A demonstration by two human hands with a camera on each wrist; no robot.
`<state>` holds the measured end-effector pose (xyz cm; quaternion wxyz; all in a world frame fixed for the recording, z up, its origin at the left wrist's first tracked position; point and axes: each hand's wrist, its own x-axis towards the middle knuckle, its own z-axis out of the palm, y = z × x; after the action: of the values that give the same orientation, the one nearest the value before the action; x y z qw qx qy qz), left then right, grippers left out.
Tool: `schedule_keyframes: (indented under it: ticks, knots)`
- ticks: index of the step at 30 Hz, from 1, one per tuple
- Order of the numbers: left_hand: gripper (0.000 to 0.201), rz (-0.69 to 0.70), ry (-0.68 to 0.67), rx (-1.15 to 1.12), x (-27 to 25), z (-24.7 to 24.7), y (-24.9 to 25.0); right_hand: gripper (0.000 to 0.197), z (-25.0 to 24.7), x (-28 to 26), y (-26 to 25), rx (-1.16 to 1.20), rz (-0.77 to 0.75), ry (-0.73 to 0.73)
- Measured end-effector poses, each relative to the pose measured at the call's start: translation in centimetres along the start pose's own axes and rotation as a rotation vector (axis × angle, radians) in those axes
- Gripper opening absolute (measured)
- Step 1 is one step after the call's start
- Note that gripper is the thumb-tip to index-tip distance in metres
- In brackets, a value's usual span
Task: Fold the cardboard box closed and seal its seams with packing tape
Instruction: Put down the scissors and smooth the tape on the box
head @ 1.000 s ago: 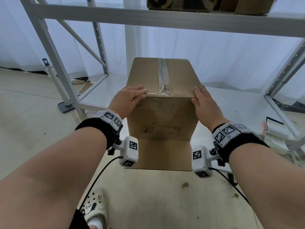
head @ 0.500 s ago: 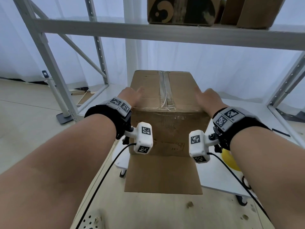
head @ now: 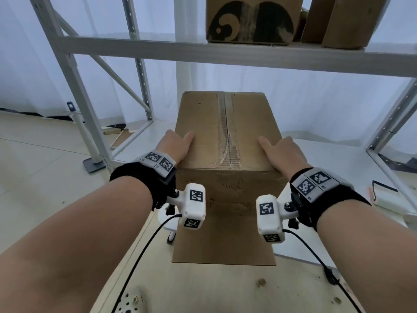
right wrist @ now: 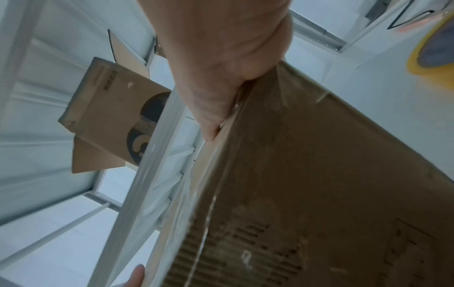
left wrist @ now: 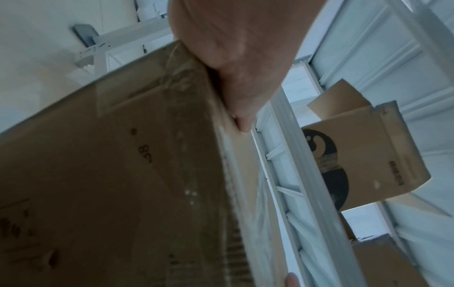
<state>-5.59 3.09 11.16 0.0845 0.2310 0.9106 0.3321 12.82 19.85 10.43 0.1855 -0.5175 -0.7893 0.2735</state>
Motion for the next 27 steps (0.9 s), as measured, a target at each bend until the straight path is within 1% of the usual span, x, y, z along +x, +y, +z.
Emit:
schedule_keyframes:
  ticks: [5,8,12,15,18,20,22,25,26,27]
  knots:
    - [0.063,0.057,0.088,-0.051,-3.9,-3.5,-1.2,0.078,-1.7,-4.3,-1.0,0.280,-0.031,0.019]
    - [0.059,0.092,0.129,-0.070,-6.9,-5.8,-1.5,0.074,-3.2,-7.4,-2.0,0.350,-0.055,0.033]
    - [0.069,0.135,0.183,-0.107,-10.4,-9.1,-1.3,0.072,-5.6,-11.6,-3.1,0.390,-0.099,0.077]
    - [0.069,0.177,0.249,-0.148,-13.0,-11.8,-0.9,0.071,-7.8,-14.6,-4.2,0.438,-0.145,0.116]
    - [0.068,0.231,0.306,-0.239,-15.2,-14.5,-0.2,0.065,-10.1,-17.4,-5.7,0.421,-0.240,0.162]
    - [0.069,0.258,0.362,-0.286,-16.1,-15.8,0.2,0.062,-11.3,-18.3,-6.7,0.403,-0.289,0.218]
    - [0.065,0.293,0.424,-0.346,-17.1,-17.0,0.8,0.064,-12.2,-19.1,-7.4,0.438,-0.359,0.283]
    - [0.056,0.385,0.568,-0.468,-18.1,-17.8,1.1,0.073,-12.6,-19.8,-7.7,0.598,-0.480,0.386]
    - [0.056,0.421,0.596,-0.530,-18.4,-17.8,1.0,0.075,-12.5,-19.8,-7.5,0.674,-0.510,0.401]
    - [0.056,0.456,0.608,-0.594,-18.3,-17.6,0.8,0.077,-12.3,-19.8,-7.3,0.735,-0.524,0.383]
